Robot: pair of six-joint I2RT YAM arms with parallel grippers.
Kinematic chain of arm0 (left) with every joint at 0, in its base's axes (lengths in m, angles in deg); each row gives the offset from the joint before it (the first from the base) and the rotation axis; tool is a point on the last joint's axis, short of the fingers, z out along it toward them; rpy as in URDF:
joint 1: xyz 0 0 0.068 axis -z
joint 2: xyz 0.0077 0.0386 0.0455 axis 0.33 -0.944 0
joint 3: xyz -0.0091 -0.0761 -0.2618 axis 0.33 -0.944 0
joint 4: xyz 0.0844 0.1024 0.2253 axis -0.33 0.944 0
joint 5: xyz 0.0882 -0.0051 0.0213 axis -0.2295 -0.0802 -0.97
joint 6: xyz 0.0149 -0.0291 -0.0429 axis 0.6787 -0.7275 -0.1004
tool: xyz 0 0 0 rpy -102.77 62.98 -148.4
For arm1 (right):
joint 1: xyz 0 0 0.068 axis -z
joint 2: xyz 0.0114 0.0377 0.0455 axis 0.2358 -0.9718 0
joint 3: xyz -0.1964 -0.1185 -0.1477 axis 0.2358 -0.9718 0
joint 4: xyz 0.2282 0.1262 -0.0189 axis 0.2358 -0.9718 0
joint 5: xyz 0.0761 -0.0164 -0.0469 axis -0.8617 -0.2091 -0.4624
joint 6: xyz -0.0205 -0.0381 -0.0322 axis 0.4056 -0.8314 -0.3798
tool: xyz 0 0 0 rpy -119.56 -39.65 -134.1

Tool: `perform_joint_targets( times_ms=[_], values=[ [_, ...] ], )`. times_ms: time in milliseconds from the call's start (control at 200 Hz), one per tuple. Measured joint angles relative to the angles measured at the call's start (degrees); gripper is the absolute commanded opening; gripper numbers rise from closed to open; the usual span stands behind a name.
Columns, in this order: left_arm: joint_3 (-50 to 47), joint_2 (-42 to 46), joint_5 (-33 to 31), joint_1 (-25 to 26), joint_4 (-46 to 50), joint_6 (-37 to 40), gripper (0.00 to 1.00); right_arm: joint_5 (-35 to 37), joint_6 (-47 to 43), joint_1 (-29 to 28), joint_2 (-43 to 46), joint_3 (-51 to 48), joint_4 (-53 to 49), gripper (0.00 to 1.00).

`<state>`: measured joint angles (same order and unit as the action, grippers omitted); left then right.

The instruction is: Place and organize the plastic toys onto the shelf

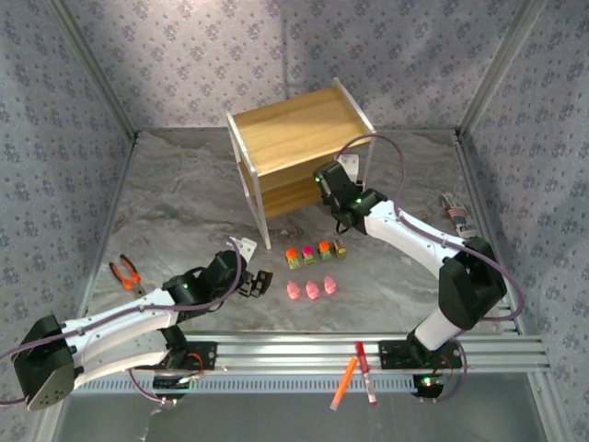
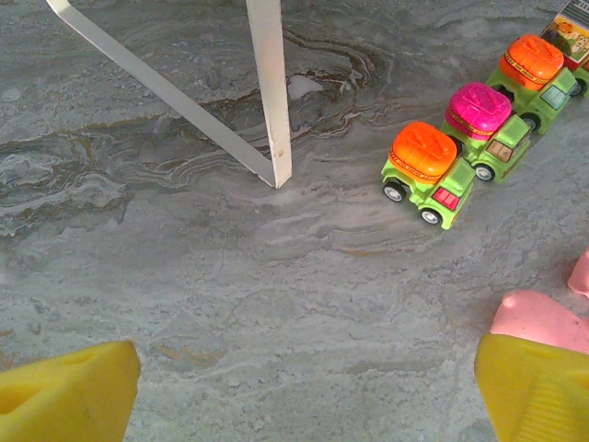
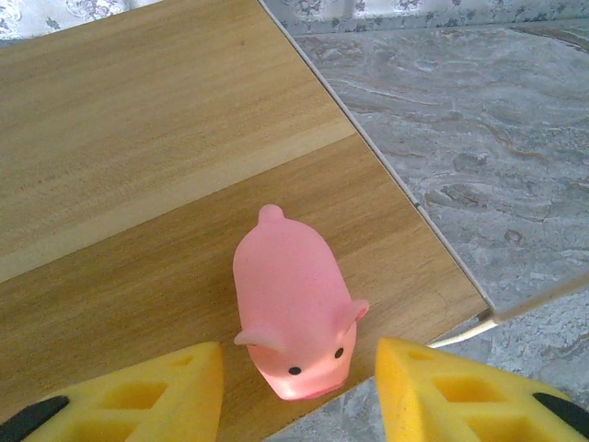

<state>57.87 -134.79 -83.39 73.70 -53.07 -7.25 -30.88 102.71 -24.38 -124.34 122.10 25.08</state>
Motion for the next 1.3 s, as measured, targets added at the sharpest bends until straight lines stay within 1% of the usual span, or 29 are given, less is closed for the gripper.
perform_joint_targets(
  times_ms=[435,755,934,1299],
  values=[
    [0.0,0.0,-0.22,0.0,0.0,0.0,0.94,0.59,0.02,-1.42,0.7,-0.13,-0.57,0.59],
    [0.0,0.0,-0.7,0.0,0.0,-0.02,0.94,1.55,0.66,-2.16,4.42,-3.52,-0.87,0.6],
    [0.0,0.0,-0.94,0.0,0.0,-0.02,0.94,1.88,1.55,-3.19,6.36,-5.49,-1.55,0.62],
    [0.0,0.0,-1.07,0.0,0.0,0.0,0.94,2.56,3.08,-5.42,10.64,-6.6,-3.3,0.63]
  ],
)
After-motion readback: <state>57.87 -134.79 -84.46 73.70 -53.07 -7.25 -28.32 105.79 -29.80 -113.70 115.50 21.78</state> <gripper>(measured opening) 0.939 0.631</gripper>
